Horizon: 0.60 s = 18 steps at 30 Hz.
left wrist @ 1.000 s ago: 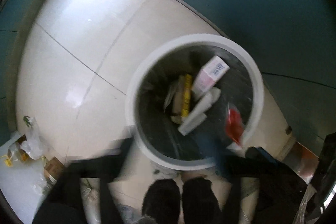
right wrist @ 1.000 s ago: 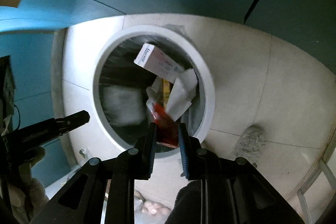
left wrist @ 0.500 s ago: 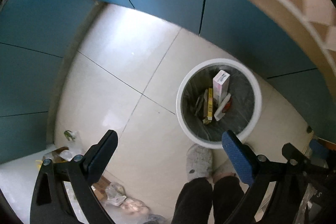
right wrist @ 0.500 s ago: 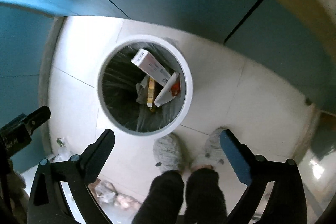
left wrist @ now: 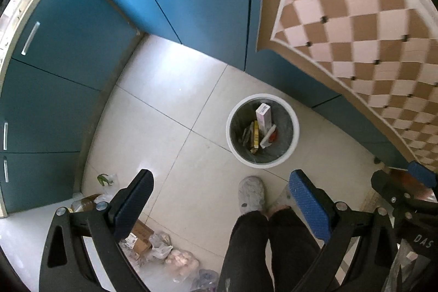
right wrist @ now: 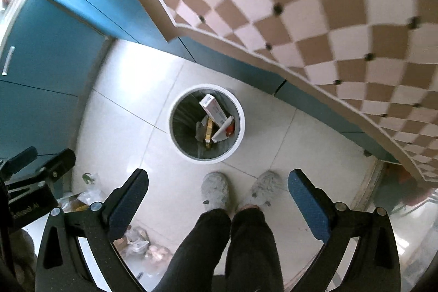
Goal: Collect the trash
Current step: 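Open both tools over the bin, dropping sachet and red wrapper, then raise both tools back over the counter toward the chili and dark clip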
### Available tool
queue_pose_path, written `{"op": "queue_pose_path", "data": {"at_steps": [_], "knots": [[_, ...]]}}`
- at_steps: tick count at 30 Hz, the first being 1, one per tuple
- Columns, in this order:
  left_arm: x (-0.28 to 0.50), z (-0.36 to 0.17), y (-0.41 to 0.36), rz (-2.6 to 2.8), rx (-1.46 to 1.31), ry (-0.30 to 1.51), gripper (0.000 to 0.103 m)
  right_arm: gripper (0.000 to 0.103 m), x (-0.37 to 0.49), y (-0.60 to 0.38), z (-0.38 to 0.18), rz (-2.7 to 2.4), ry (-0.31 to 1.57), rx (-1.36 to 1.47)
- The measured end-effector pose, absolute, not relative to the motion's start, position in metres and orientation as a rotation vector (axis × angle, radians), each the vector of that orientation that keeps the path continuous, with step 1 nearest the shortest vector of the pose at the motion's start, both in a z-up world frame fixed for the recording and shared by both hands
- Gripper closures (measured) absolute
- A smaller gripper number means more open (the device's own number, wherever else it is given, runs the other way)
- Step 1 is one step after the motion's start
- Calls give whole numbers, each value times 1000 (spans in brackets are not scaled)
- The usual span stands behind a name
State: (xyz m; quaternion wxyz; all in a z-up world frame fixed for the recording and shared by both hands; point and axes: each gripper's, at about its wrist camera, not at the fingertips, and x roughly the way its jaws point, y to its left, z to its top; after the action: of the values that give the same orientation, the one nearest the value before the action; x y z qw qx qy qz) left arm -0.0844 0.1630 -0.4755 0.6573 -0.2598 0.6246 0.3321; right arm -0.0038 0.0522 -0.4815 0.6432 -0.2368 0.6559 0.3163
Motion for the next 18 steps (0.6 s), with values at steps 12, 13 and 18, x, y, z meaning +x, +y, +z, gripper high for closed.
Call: {"op": "queue_pose_path", "data": {"at_steps": [12,13,18], "knots": [[-110,-357,137,737,-598,1301,2,0,-30,23,-340,767,1426,-475],[-112,-349,136,740,-595,1289,2,0,-33,21,-333,771,1424,-473],[-105,-301,130,784,-495,1217,2,0,-41,8,-293,805,1411,-410]]}}
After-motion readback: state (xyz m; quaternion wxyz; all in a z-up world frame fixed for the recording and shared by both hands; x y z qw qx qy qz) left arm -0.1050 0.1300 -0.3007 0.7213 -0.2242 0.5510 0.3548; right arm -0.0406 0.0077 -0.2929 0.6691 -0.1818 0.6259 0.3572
